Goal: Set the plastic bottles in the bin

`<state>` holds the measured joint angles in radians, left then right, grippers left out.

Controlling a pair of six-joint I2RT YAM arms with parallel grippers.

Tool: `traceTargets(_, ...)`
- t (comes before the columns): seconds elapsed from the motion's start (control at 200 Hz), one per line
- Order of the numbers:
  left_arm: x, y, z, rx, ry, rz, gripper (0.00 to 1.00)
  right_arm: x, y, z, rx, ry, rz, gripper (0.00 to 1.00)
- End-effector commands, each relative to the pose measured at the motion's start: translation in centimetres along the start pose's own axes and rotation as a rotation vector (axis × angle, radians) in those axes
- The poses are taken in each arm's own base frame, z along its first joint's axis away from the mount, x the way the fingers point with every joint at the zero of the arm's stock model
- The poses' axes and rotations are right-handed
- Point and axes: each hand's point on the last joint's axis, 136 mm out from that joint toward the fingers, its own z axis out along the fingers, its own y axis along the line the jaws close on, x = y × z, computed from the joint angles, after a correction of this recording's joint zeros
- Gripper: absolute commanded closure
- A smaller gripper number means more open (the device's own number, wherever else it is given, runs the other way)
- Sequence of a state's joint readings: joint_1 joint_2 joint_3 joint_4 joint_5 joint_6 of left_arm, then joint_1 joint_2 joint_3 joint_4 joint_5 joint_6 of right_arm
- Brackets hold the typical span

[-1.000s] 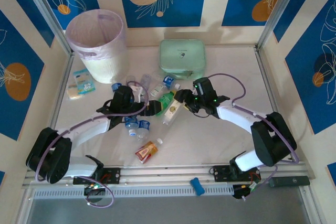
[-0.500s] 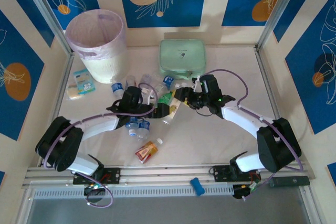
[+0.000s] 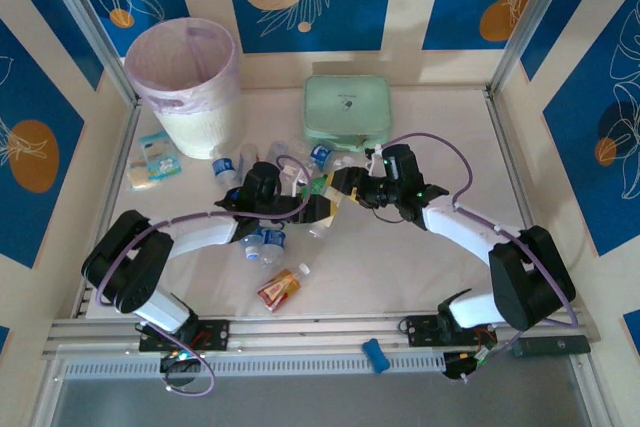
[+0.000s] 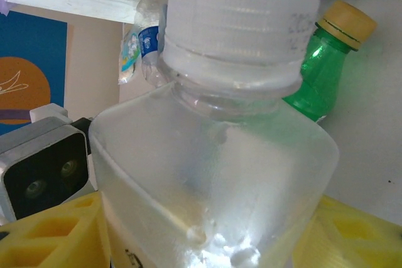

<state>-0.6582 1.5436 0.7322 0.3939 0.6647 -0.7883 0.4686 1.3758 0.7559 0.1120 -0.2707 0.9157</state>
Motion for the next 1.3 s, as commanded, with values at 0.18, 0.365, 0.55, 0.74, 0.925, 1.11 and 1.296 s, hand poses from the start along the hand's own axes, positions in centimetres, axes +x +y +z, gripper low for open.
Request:
traceTargets(0.18, -0.9, -2.0, 0.5, 0.059, -0.006, 0.035, 0.49, -0.1, 1.2, -0.4, -0.051, -0.009, -0.023, 0.5)
traceTargets(0.365, -1.3, -1.8, 0.4, 0.032, -0.022, 0.035, 0.52, -0.6, 0.7, -1.1, -0.006, -0.044, -0.013, 0.16)
traceTargets(0.55, -2.2, -1.8, -0.4, -0.02, -0.035, 0.074, 0.52, -2.0, -0.3, -3.3, 0.047, -0.135, 0.001, 0.08)
traceTargets(0.74, -4.5, -1.3, -2.9, -0.123, -0.084, 0.123, 0.52, -3.3, -1.7, -5.9, 0.138, -0.218, 0.006, 0.06)
traceTargets(0.925, -8.6, -2.2, -6.2, -0.178, -0.164, 0.191, 0.52, -3.3, -3.1, -7.0, 0.174, -0.251, 0.04, 0.04)
traceTargets(1.11, -14.6, -3.5, -11.0, -0.244, -0.312, 0.232, 0.53, -2.7, -3.1, -6.5, 0.138, -0.226, 0.042, 0.03)
traceTargets(1.296, -19.9, -5.6, -15.6, -0.294, -0.424, 0.303, 0.53, -2.3, -3.0, -6.4, 0.12, -0.212, 0.038, 0.01)
